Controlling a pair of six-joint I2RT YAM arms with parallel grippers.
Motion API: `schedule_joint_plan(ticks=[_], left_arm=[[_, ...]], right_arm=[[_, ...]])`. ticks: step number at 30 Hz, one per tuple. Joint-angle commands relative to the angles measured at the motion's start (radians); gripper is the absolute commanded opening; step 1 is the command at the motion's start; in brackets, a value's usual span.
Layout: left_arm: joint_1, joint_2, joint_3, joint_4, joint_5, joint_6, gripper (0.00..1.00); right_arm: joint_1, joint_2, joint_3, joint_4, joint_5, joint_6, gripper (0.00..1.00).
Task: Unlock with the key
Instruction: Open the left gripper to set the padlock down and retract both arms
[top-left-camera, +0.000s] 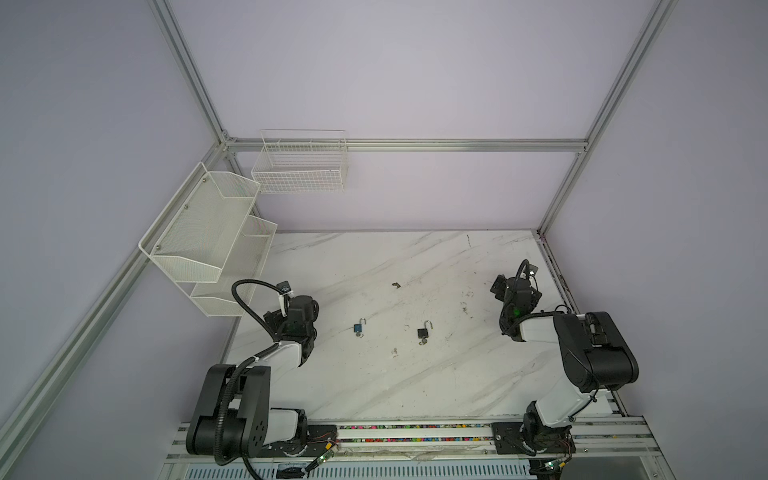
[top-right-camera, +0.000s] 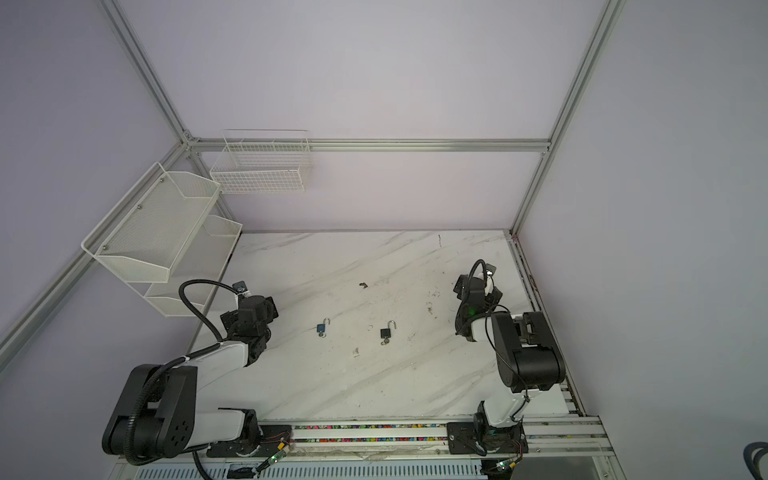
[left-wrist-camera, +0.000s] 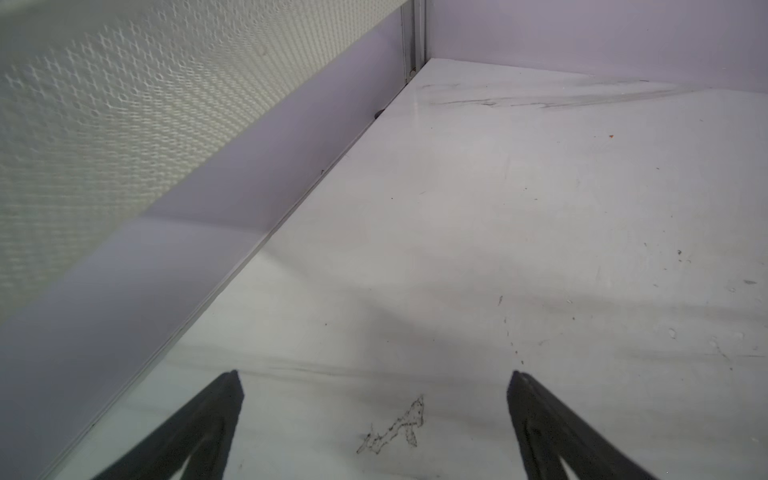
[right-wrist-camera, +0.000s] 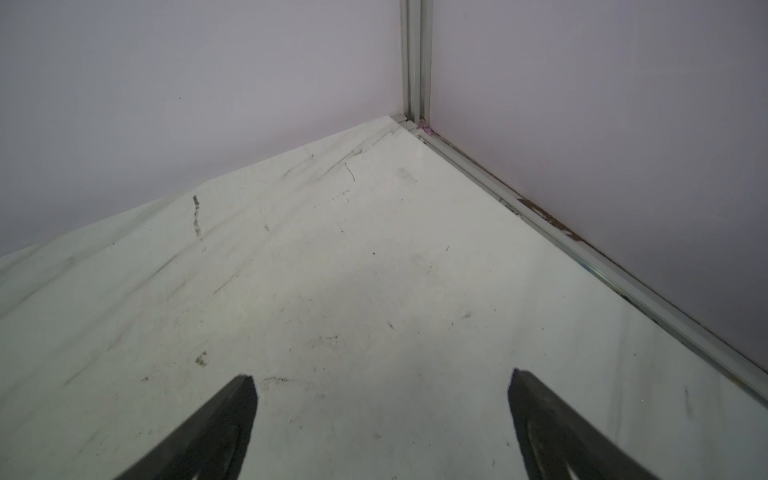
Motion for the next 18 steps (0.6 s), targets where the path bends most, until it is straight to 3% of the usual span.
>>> schedule_joint_plan(ticks=[1,3,5,6,7,10,13,18], left_arm=[[0.021,0.027,-0.051,0.376,0.154,0.090,1.00],[0.020,0.082,-0.054,0.419,0.223,0.116,1.00],[0.021,0.163,-0.088,0.548,0.278,0.139,1.00],[0.021,0.206,-0.108,0.644,0.311,0.174,1.00],[0.016,0.243,-0.113,0.725,0.306,0.200,1.00],[0.013,0.186,0.009,0.375,0.227,0.117,1.00],[0.014,0.227,-0.052,0.573,0.238,0.164,1.00],[0.013,0.205,-0.033,0.499,0.232,0.142,1.00]], right_arm=[[-0.018,0.016,-0.013,0.253,-0.129,-0.107,0.97],[-0.017,0.034,-0.082,0.383,-0.217,-0.166,0.97],[-0.017,0.112,-0.184,0.688,-0.289,-0.195,0.97],[-0.017,0.108,-0.191,0.701,-0.286,-0.186,0.97],[-0.018,0.083,-0.159,0.586,-0.248,-0.156,0.97],[0.009,0.098,-0.122,0.536,-0.169,-0.186,0.97],[0.015,0.096,-0.133,0.555,-0.160,-0.193,0.97],[0.019,0.098,-0.124,0.543,-0.190,-0.203,0.97]])
